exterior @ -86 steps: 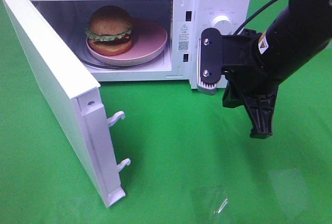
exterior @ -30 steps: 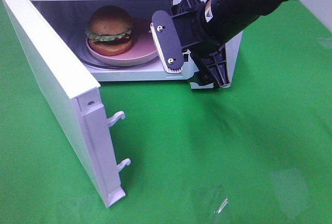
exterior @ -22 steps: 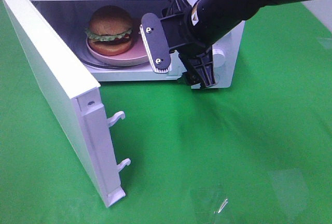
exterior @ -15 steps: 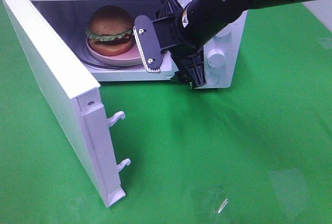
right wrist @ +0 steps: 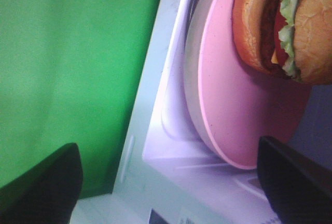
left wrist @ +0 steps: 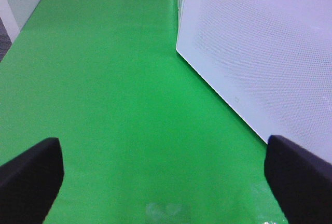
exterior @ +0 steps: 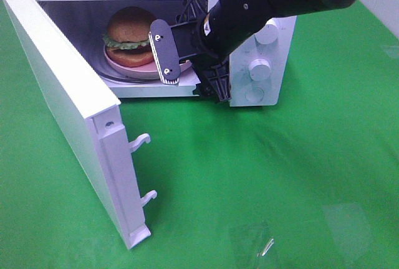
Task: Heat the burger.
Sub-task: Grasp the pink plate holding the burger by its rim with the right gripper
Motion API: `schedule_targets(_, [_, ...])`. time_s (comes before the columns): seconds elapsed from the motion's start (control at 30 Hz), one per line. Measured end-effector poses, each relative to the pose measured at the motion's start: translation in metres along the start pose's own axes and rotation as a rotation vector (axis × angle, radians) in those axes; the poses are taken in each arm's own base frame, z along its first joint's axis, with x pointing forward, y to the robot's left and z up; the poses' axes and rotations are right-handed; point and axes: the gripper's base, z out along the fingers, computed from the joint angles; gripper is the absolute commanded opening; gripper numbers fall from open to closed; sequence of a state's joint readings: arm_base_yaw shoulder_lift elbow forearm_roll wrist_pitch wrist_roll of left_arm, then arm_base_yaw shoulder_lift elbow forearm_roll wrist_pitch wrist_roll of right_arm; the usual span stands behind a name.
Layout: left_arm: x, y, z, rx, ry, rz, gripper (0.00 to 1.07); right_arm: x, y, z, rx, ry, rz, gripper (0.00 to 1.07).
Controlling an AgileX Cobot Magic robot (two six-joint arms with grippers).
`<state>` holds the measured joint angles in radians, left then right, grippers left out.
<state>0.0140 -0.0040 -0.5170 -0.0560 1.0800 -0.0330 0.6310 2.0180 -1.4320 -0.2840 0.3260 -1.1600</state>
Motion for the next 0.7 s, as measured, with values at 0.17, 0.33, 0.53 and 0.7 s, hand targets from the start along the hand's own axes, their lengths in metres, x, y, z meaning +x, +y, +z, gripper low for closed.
schedule_targets(0.17, [0.0,0.0,0.0,0.0,0.0,0.0,1.0,-0.002,-0.003,0.013,0.002,-0.002,0.008,0.87])
schedule_targets(0.33, [0.0,0.0,0.0,0.0,0.0,0.0,1.0,-0.006,-0.004,0.02,0.006,-0.008,0.019,0.86])
schedule_targets(0.53, [0.0,0.0,0.0,0.0,0.0,0.0,1.0,-0.011,-0.009,0.034,0.014,-0.015,0.023,0.86])
schedule_targets(0.7, [0.0,0.0,0.0,0.0,0.0,0.0,1.0,-0.012,-0.009,0.04,0.012,-0.018,0.035,0.86])
